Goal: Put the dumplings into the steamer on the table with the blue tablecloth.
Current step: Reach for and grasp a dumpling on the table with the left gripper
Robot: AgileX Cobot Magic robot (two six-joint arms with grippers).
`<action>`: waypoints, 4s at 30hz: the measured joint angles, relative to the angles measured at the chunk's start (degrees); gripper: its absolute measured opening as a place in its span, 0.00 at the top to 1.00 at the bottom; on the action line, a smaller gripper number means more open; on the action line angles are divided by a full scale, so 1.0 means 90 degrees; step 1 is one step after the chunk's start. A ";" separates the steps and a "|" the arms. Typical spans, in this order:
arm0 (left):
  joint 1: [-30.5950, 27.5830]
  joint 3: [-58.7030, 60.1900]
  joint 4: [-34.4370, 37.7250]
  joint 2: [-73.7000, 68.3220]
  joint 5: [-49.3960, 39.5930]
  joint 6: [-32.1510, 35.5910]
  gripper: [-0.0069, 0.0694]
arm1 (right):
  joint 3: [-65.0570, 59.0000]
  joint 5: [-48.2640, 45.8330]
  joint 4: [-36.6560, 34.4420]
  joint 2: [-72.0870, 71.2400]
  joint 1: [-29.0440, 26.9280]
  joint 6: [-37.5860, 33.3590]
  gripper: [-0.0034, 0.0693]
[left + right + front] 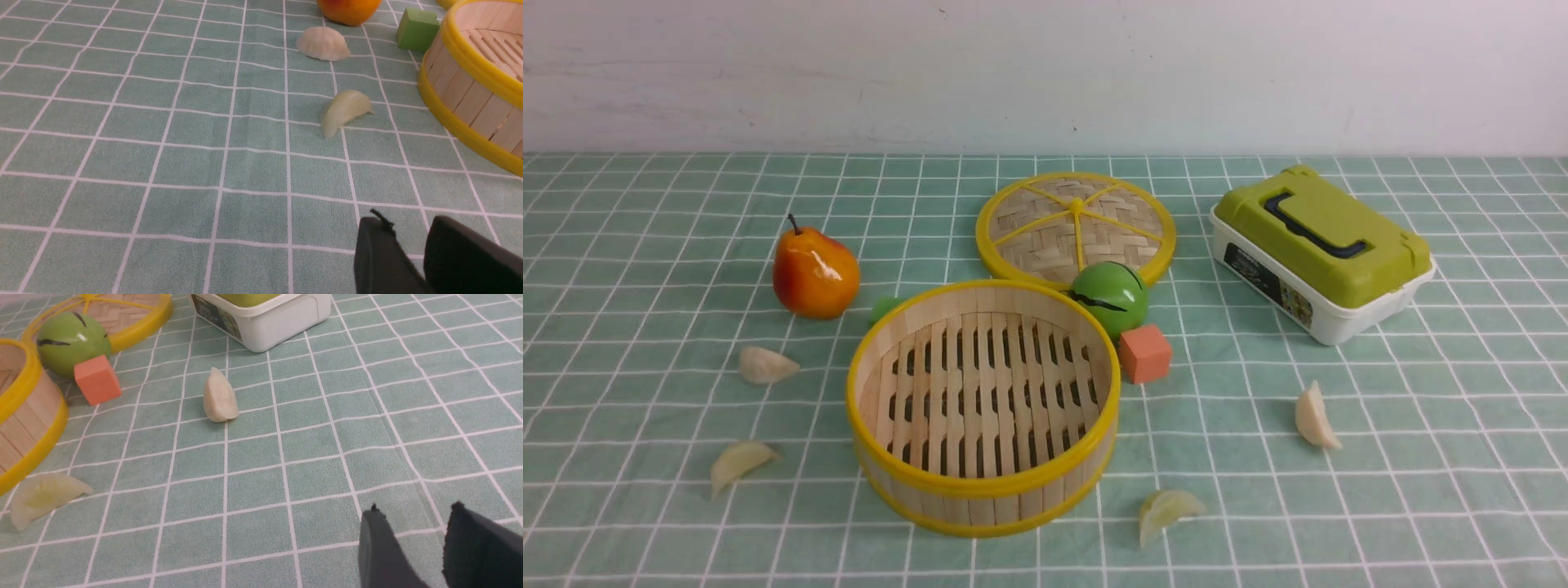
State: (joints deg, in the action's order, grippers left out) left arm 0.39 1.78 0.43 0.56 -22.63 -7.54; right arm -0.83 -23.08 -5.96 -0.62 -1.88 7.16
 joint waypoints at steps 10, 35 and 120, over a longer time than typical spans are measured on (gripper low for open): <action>0.0000 0.0000 0.0000 0.0000 0.0000 0.0000 0.68 | 0.0000 0.0000 0.0000 0.0000 0.0000 0.0000 0.62; 0.0000 0.0000 -0.0239 0.0000 0.0995 0.0002 0.65 | 0.0000 0.0000 0.0042 0.0000 0.0000 0.0000 0.62; 0.0000 -0.9534 0.0145 -1.2521 -0.2031 -0.2599 0.30 | 0.3584 -0.1467 -0.3642 0.6302 0.1116 -0.4527 0.94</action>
State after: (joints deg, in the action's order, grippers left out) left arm 0.39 -84.03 1.74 -112.13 -40.91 -30.93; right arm 31.43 -36.29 -38.74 56.10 8.16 -33.58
